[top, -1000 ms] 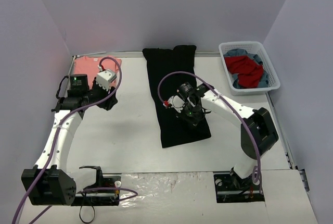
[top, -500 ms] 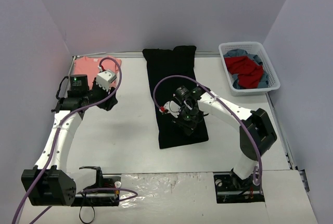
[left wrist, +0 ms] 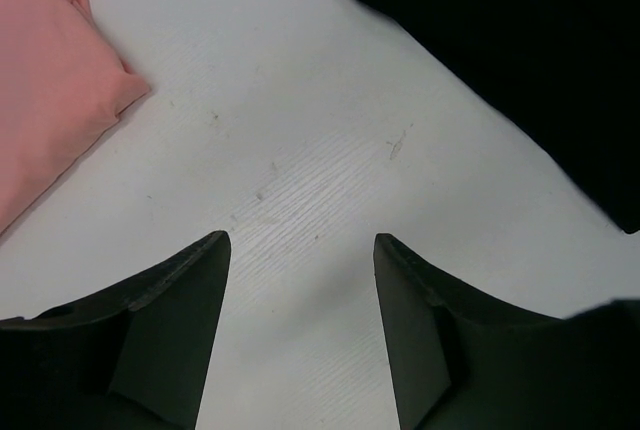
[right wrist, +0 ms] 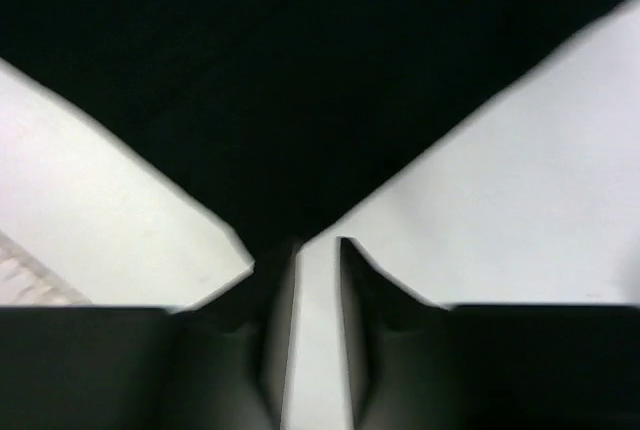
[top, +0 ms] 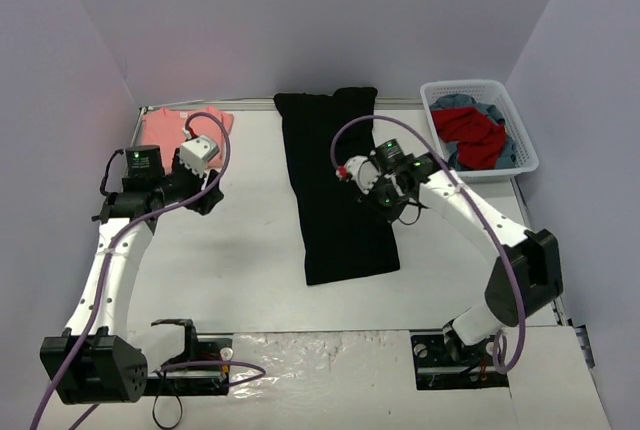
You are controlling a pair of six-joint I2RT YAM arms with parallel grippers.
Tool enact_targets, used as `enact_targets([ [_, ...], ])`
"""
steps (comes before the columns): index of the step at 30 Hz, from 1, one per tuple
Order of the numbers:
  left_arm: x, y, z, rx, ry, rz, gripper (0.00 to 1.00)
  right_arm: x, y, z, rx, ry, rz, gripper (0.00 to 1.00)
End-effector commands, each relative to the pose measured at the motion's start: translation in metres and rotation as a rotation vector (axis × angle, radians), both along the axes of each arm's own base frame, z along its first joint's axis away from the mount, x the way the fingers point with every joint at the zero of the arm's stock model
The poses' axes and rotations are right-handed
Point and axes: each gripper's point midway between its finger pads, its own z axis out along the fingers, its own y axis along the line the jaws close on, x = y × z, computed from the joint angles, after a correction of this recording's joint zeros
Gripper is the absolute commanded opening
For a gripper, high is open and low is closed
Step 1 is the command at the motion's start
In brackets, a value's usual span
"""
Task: Fold and stack the t-shirts
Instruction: Rotate the tshirt 90 degrees
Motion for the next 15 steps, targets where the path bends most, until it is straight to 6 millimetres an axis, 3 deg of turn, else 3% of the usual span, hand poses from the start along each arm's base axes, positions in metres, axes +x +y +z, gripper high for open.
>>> enact_targets([
  [1,-0.009,-0.012,0.014,-0.025,-0.053,-0.079,0.58,0.037,-0.022,0.031,0.055,-0.218,-0.122,0.1],
  [2,-0.008,-0.016,0.014,-0.042,-0.041,-0.096,0.58,0.043,-0.03,0.034,0.055,-0.257,-0.145,0.0],
  [3,-0.011,-0.029,0.012,-0.043,-0.027,-0.141,0.56,0.051,-0.032,0.029,0.052,-0.283,-0.166,0.0],
  [5,-0.005,-0.031,0.006,-0.021,0.0,-0.134,0.47,0.058,-0.032,0.012,0.018,-0.256,-0.167,0.0],
  [6,-0.002,-0.032,0.008,-0.015,-0.004,-0.136,0.36,0.066,-0.029,0.014,0.023,-0.255,-0.18,0.0],
  [7,0.001,-0.032,0.008,-0.021,0.003,-0.125,0.31,0.071,-0.025,-0.004,0.005,-0.202,-0.179,0.0],
  [8,0.004,-0.033,0.006,-0.023,0.011,-0.122,0.28,0.077,-0.02,-0.008,0.008,-0.184,-0.177,0.0],
  [11,0.012,-0.034,0.008,-0.035,0.016,-0.112,0.25,0.095,0.003,-0.021,0.042,-0.124,-0.142,0.0],
  [12,0.013,-0.033,0.008,-0.033,0.016,-0.109,0.25,0.104,0.014,-0.013,0.075,-0.127,-0.127,0.0],
  [13,0.014,-0.033,0.008,-0.027,0.016,-0.109,0.25,0.108,0.02,-0.026,0.069,-0.093,-0.115,0.0],
  [15,0.016,-0.032,0.002,-0.012,0.032,-0.102,0.25,0.113,0.03,-0.031,0.085,-0.063,-0.106,0.0],
])
